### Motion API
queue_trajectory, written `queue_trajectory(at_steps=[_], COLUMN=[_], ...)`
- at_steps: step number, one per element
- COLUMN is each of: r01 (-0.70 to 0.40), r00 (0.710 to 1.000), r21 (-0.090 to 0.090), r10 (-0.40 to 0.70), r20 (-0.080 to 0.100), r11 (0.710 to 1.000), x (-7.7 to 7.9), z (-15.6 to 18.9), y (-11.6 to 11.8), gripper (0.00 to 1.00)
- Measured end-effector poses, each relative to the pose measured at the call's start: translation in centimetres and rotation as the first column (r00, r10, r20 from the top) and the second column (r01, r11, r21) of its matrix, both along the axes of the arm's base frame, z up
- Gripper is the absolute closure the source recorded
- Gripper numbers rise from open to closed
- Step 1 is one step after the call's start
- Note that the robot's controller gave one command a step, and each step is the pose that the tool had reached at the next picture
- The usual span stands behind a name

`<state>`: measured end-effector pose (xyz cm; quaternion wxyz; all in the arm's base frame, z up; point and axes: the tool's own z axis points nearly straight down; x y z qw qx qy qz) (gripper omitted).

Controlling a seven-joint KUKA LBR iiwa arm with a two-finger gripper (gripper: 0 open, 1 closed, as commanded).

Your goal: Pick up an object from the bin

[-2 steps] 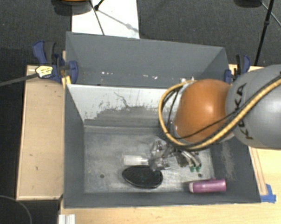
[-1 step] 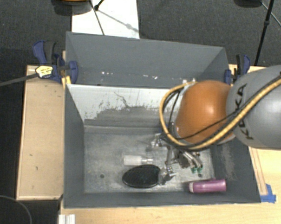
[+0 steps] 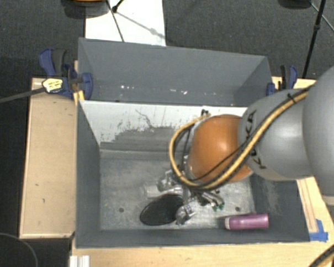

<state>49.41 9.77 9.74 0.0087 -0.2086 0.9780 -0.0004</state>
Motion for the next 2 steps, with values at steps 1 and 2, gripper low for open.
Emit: queue_trajectory(at_steps=[1,2], r01=[-0.004,0.005], r00=[1.0,1.0], r21=[0.004,-0.001], r10=[0.004,-0.005], r20=[-0.002,-0.007], r11=[1.0,1.0], x=[-0.1,0.5], z=[-0.2,15.1], y=[0.3,0.8], gripper=[1.0,1.0])
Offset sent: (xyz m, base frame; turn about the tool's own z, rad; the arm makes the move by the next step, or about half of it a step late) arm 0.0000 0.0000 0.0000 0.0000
